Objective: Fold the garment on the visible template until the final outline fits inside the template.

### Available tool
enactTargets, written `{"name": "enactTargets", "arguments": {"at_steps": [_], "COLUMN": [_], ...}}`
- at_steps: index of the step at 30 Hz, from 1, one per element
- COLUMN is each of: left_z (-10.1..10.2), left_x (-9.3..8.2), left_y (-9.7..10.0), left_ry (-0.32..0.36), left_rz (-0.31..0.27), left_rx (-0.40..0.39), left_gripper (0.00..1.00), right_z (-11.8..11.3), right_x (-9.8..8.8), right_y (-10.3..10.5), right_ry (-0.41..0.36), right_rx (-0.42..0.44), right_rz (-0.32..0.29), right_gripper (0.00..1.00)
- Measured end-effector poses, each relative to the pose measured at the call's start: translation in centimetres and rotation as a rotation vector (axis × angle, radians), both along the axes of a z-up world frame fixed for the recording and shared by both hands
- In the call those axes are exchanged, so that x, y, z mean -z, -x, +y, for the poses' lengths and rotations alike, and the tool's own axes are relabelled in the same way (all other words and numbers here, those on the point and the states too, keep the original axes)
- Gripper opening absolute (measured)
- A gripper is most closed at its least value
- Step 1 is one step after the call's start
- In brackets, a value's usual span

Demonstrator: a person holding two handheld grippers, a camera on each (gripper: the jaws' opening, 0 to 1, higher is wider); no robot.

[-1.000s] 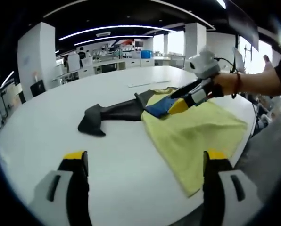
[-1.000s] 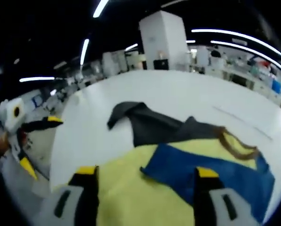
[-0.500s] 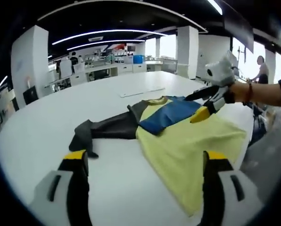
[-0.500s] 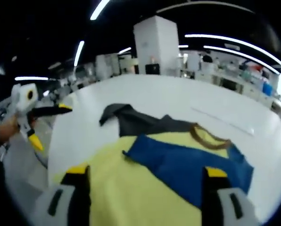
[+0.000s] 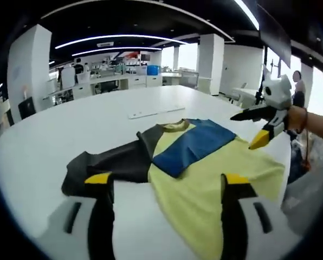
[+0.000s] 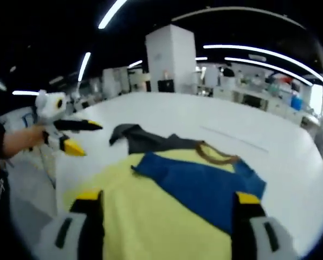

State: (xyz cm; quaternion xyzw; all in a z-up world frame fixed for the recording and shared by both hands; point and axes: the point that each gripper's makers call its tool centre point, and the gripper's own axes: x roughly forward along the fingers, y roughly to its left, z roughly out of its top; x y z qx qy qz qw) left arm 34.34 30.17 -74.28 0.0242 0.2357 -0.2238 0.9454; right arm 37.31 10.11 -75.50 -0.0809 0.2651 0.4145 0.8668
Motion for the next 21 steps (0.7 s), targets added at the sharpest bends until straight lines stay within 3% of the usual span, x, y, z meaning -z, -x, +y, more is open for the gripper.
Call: {"name": "enactTargets", "arguments": {"at_steps": [5,7,13,21], "left_z": [-0.8,-0.7,-0.7,-1.6], "left_x": [0.5,1.6,4.1,5.9], "left_y": [-1.7,-2.4,-4.6,-7.4], "left_ry": [0.019,-0.022,-0.037,-0.052], "left_rz": [0.003,0.011,0.043,0.056], "left_rx": [0.005,0.000,-0.003,0.022], "left_gripper": [0.63,0.55,0.45,0.36], "right_z": [-1.3,-1.8,-3.0,-4.4], "right_x": [-0.4,-0.2,-0.1,0.4], "right_y": [0.8,1.2,2.6,3.8], "right_ry": [-0.023,-0.021,-0.048,-0.042], "right_rx": [0.023,0.028,0.037,0.078], "right_rz": [-0.013,-0.019,-0.002,0.005], "right_gripper": [0.99,0.99,0.99,0.99]}}
